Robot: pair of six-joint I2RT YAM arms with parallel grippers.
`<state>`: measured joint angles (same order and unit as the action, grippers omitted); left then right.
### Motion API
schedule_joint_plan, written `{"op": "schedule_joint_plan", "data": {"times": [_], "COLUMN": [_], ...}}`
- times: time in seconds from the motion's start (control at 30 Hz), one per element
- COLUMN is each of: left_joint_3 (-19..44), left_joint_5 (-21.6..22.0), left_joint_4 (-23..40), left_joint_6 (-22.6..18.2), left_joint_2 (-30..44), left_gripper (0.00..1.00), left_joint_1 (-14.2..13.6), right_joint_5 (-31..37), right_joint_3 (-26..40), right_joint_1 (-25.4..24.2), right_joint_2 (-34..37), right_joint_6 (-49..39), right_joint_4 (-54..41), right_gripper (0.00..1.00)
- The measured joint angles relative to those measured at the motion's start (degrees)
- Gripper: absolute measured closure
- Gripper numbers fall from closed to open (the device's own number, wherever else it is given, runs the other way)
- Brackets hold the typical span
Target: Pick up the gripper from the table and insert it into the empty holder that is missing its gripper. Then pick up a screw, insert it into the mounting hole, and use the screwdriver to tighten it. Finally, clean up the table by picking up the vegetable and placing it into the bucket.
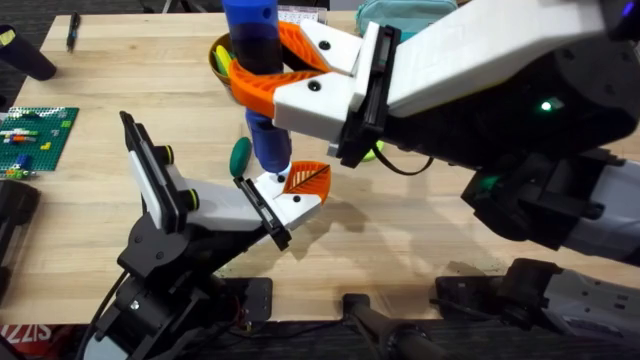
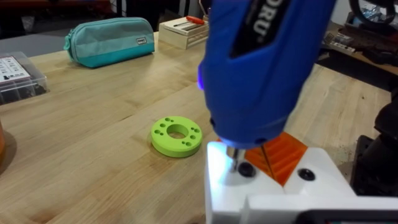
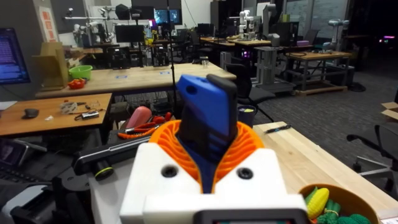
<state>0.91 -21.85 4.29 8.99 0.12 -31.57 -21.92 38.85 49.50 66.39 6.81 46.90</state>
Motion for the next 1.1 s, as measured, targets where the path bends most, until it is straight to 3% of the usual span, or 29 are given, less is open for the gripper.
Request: {"op": "schedule_joint_plan", "data": {"times": [0.8, 1.1], "left_joint_3": [0.0, 0.0], "left_joint_5": [0.2, 0.3], "left_joint_4": [0.0, 0.0], "left_joint_6": [0.5, 0.5], "left_joint_2": [0.0, 0.0], "left_gripper": [0.989, 0.989], "left_joint_1": [0.0, 0.0], "right_joint_5": [1.0, 0.6], "right_joint_3": [-0.2, -0.7], "right_joint_1": [-0.2, -0.2], "right_joint_2": [0.2, 0.5], "right_joint_6": [-4.0, 2.8], "right_joint_4": [1.1, 6.4], "right_gripper": [0.941, 0.938]}}
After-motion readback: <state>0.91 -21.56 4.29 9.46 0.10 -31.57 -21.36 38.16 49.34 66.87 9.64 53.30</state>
